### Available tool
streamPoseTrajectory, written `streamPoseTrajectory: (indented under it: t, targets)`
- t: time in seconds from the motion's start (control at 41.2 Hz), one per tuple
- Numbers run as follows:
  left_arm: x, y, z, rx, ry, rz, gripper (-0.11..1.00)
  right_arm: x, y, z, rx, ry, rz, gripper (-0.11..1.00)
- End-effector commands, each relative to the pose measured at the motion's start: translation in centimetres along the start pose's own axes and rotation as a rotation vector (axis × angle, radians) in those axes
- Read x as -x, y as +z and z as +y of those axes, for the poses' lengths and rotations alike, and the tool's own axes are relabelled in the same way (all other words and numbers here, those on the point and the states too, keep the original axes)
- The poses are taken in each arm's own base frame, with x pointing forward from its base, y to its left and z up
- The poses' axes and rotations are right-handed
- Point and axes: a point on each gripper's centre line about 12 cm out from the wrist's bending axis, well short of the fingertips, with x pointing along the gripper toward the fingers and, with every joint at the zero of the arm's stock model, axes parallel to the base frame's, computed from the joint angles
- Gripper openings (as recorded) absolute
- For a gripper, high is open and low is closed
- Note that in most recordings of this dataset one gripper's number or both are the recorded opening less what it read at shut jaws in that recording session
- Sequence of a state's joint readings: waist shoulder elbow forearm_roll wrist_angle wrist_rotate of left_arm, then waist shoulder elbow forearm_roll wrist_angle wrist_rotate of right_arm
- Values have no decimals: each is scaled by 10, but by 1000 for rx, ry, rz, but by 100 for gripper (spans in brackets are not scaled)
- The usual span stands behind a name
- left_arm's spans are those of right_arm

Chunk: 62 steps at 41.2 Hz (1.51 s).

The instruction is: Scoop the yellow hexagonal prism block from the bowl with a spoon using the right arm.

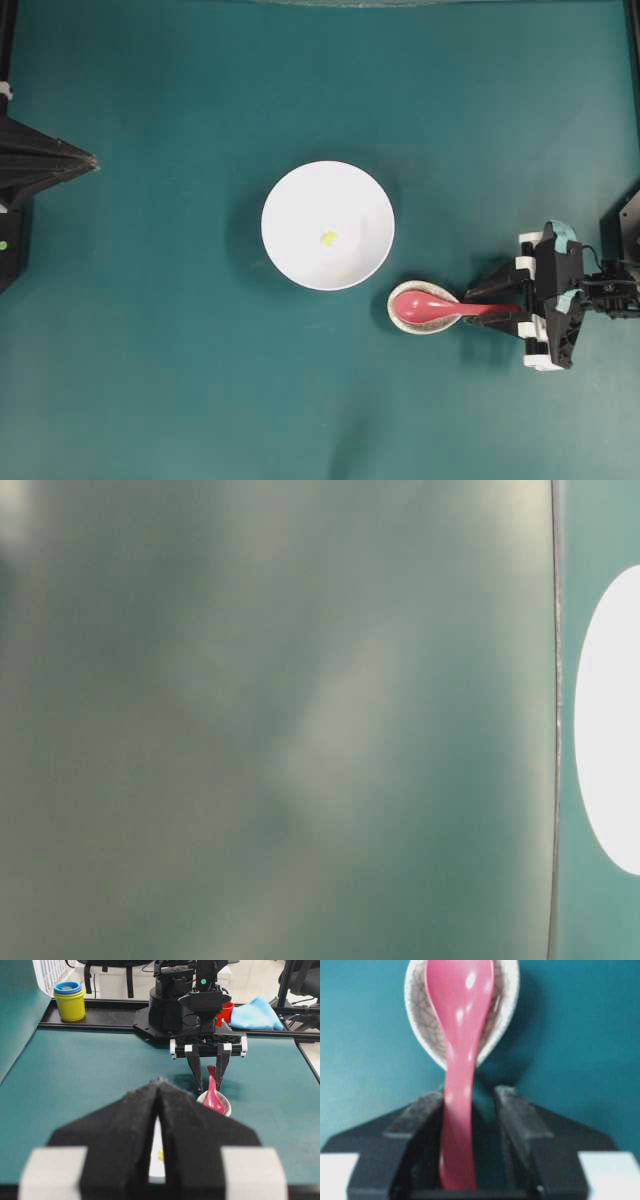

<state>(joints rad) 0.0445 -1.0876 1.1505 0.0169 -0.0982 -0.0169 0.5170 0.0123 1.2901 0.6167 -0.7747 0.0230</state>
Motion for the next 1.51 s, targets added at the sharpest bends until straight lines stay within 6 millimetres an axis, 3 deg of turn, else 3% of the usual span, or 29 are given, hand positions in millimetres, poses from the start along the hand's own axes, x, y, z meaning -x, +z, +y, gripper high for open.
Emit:
streamPoseTrajectory:
  t: [0.0,0.146,0.462,1.239,1.482]
  targets:
    - [-3,11,0,0,1,-28,3,-1,5,3,-3,9,-17,44]
    - [-3,11,0,0,1,-29,3,-1,3,3,6,10,-1,41]
    - [-3,11,0,-2,1,-28,3,-5,4,8,44,19,26,19]
    - [-3,11,0,-3,1,-26,3,11,11,8,13,52,22,19]
    - [-3,11,0,-5,1,-28,3,19,12,8,0,71,32,26]
